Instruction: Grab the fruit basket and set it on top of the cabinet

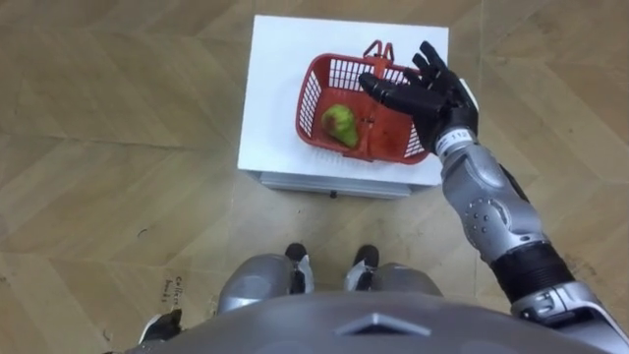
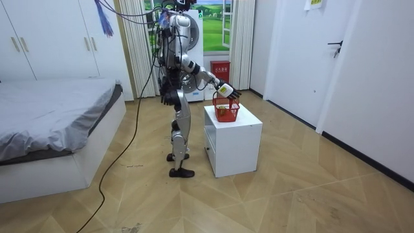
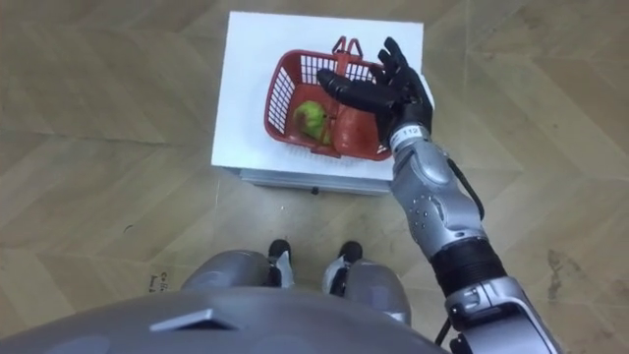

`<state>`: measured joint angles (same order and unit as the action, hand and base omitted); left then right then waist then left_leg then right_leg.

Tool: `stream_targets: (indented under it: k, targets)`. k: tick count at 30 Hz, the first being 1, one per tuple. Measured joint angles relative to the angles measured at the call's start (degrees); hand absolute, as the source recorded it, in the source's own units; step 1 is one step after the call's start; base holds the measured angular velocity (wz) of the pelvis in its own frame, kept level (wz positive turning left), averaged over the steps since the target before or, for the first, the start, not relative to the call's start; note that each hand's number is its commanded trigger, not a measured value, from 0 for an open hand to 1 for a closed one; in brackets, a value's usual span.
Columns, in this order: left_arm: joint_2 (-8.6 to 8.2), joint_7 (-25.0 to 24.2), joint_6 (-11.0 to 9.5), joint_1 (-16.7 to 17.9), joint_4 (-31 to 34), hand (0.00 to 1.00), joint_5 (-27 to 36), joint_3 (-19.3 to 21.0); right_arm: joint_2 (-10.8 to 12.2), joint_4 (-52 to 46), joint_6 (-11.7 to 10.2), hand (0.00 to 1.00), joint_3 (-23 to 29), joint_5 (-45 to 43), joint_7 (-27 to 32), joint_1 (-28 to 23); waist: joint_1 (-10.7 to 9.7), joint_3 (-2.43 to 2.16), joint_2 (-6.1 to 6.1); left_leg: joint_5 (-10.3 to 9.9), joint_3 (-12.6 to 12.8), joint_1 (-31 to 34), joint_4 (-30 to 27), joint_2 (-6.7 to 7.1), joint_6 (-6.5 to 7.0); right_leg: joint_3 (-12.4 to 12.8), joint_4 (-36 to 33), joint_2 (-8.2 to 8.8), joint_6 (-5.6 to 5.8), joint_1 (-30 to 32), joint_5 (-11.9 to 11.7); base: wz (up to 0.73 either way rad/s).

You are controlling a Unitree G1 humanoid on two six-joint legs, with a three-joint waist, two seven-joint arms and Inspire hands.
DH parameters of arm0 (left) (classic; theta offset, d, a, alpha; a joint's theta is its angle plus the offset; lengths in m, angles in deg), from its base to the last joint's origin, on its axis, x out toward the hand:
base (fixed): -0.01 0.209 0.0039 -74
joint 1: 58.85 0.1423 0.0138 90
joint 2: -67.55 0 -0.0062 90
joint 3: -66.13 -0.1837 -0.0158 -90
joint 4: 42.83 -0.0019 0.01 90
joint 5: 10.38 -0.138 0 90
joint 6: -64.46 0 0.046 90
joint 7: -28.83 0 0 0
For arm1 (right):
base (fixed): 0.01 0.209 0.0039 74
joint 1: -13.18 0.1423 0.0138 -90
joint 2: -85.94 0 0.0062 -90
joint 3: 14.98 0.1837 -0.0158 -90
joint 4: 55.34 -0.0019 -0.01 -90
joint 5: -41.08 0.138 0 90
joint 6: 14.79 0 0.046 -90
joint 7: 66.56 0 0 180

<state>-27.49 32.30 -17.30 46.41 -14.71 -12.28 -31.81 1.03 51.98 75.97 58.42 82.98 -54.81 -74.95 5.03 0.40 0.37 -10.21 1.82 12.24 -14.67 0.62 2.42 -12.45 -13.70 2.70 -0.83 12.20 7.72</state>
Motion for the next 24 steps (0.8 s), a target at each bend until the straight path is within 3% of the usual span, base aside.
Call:
stream_targets:
  k: [9, 16, 19, 24]
  targets:
    - [-0.01, 0.87, 0.00, -0.02, 0.02, 0.00, 0.01, 0.05, 0.00, -0.47, 0.00, 0.00, 0.25, -4.39, 1.42, -0.81, -0.40, -0.10, -0.13, -0.02, 1.12, -2.17, 1.17, -0.02, -0.02, 1.31, 0.18, -0.30, 0.04, -1.24, 0.01, -0.06]
    - [-0.05, 1.19, -0.09, -0.05, 0.00, 0.00, 0.03, 1.34, -0.11, -0.83, -0.54, 0.00, 4.99, -6.66, 4.99, -2.04, -1.87, -0.07, -0.53, -0.02, 2.37, -5.06, 2.83, -0.36, -0.01, 2.25, 1.08, -0.59, 0.13, -3.40, -0.05, -0.08]
    - [-0.18, 1.94, -0.11, -0.08, 0.08, 0.00, -0.01, 2.00, -0.56, -0.98, -0.83, 0.00, 5.70, -6.75, 7.15, -3.76, -2.04, -0.43, -1.11, -0.06, 3.04, -6.15, 3.44, -0.57, -0.09, 2.82, 1.33, -0.87, 0.11, -3.94, -0.06, -0.12]
    - [-0.46, 3.74, -0.38, -0.19, 0.03, 0.00, -0.04, 2.82, -0.56, -1.44, -0.85, 0.00, 7.76, -10.64, 9.55, -6.00, -3.55, -0.31, -1.33, -0.16, 3.72, -8.54, 4.69, -0.74, -0.24, 3.62, 2.16, -1.28, 0.13, -5.78, -0.05, -0.09]
